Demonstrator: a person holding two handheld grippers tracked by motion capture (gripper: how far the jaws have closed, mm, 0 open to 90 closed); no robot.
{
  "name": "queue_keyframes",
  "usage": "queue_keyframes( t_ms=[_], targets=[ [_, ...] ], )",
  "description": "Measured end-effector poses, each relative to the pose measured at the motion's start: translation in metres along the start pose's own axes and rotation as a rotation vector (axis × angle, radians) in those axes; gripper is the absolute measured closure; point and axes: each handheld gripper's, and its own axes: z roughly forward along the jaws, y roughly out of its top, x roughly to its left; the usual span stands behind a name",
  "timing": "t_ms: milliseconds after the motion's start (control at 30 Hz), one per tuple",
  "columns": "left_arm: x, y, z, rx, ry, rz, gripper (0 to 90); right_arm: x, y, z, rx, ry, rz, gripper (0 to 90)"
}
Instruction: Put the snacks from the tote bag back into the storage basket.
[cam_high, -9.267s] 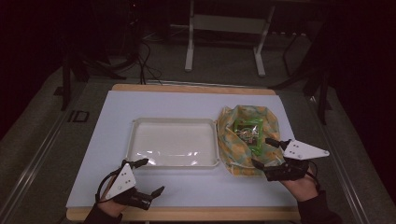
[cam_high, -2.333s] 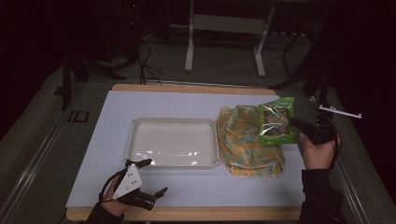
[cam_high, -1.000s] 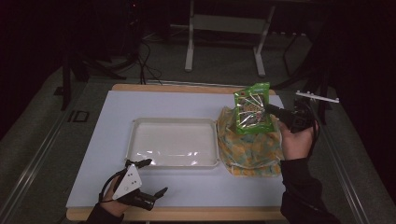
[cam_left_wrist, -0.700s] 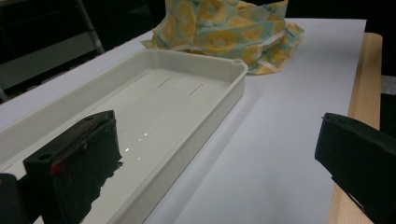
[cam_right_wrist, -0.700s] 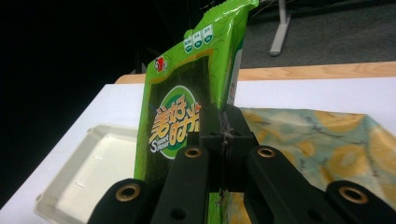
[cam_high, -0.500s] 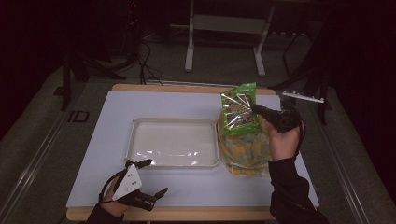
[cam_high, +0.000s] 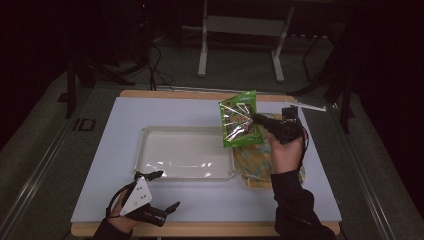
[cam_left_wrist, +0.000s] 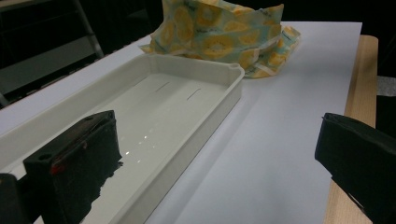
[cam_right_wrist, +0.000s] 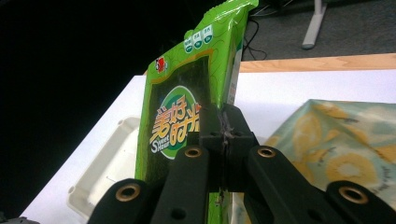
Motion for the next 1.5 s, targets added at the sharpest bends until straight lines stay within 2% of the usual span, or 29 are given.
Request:
queue_keyframes(
  t_ms=[200,500,667,800,1000,1267,1300,1500],
  targets=[
    [0.0,0.0,0.0,0.002,-0.001,0.002,0.4,0.007,-0.004,0.011,0.009,0.028,0.016,89.2],
    [0.0,0.0,-0.001,-0.005,-0.001,0.001,0.4,0.02,-0.009,0.026,-0.014,0.058,0.035,89.2],
    [0.0,0.001,-0.001,-0.005,-0.002,0.001,0.4,0.02,-0.012,0.031,-0.023,0.066,0.052,89.2],
    [0.0,0.001,-0.001,-0.006,-0.003,0.001,0.4,0.017,-0.017,0.038,-0.038,0.099,0.098,89.2],
    [0.0,0.001,-0.001,-0.005,-0.002,0.005,0.4,0.017,-0.027,0.048,-0.039,0.106,0.115,89.2],
    [0.0,0.001,0.0,-0.008,-0.009,0.005,0.5,0.019,-0.04,0.059,-0.074,0.141,0.139,89.2],
    [0.0,0.001,0.0,-0.007,-0.01,0.007,0.4,0.02,-0.047,0.064,-0.078,0.147,0.152,89.2],
    [0.0,0.001,0.0,-0.008,-0.01,0.006,0.4,0.019,-0.058,0.071,-0.059,0.142,0.164,89.2]
  ],
)
